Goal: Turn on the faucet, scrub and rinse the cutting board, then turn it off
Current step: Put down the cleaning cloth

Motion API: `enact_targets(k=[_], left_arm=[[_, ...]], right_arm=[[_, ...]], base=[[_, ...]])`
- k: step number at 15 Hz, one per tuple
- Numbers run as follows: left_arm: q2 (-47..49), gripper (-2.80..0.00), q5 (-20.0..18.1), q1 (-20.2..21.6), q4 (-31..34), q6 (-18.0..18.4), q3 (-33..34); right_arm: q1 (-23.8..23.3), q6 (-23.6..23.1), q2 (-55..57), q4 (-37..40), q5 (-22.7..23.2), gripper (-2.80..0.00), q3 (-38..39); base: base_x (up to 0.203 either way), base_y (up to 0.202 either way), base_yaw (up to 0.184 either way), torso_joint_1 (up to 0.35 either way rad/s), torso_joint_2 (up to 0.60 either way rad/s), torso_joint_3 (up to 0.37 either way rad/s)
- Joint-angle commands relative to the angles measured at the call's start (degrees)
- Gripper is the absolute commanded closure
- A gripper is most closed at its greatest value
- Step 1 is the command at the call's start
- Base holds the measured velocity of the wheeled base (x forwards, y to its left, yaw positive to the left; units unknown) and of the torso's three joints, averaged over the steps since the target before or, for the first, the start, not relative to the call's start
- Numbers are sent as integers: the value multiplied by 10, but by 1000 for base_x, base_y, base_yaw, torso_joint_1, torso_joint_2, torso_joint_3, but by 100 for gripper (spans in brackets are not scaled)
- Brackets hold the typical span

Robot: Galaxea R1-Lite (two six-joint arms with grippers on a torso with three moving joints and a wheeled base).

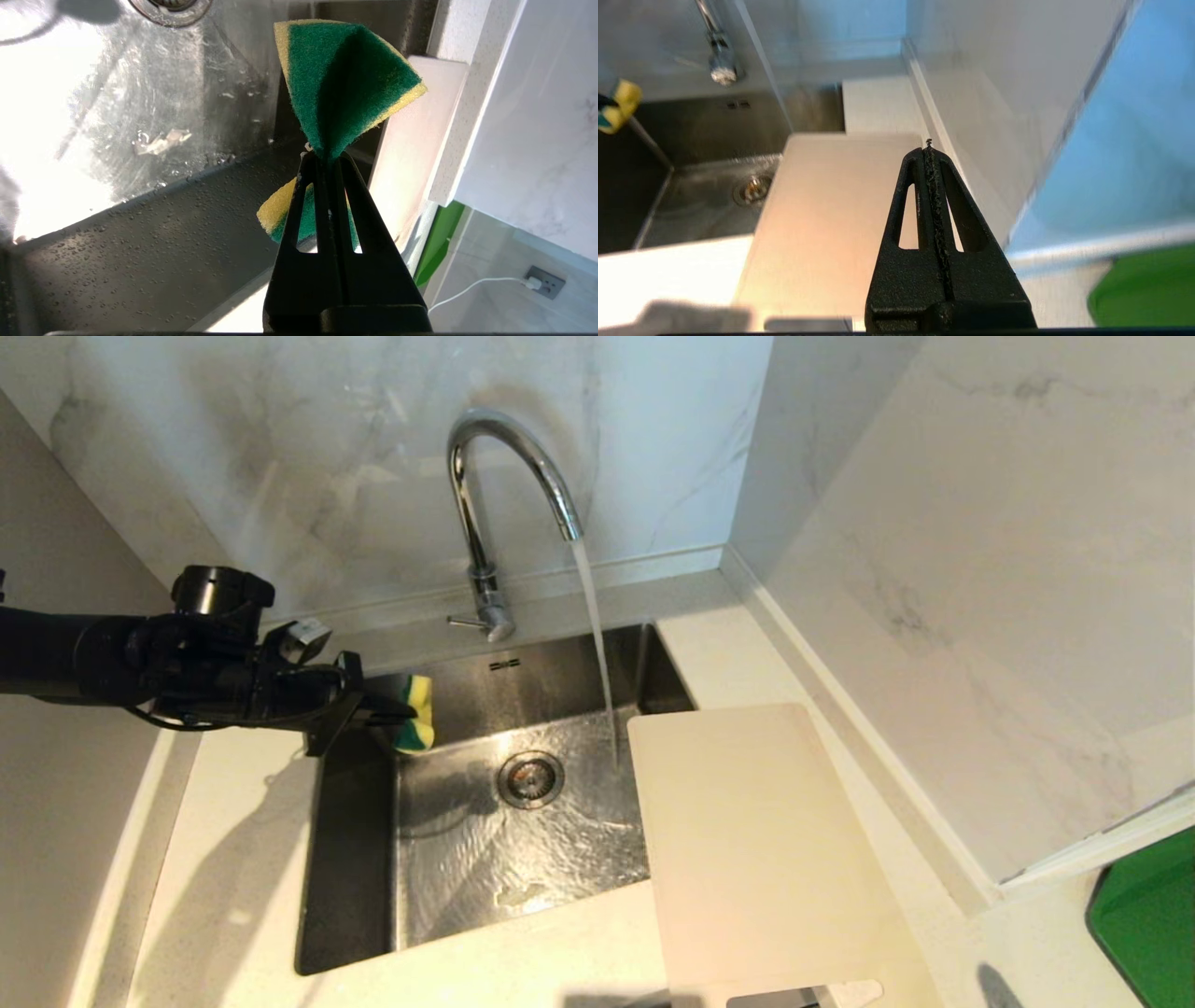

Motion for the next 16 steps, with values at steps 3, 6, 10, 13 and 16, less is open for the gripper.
enact_targets(k=[3, 6, 10, 13, 16], left_arm=[[-1, 0, -2, -3, 1, -2, 1], [-3, 0, -2, -3, 1, -2, 1], [-5, 0, -2, -4, 2, -3, 3], [-6, 0, -2, -7, 2, -2, 3], [-5, 0, -2, -7, 2, -2, 3]], right_arm=[[-24, 1, -56, 45, 1, 0, 46], [-25, -33, -56, 97, -15, 0, 46], [-41, -39, -56, 158, -56, 0, 46], [-49, -43, -57, 189, -38, 0, 46], [-49, -78, -57, 217, -50, 0, 46]], base=[[0, 0, 0, 0, 0, 0], [0, 0, 0, 0, 0, 0], [0, 0, 0, 0, 0, 0], [0, 0, 0, 0, 0, 0], [0, 0, 0, 0, 0, 0]])
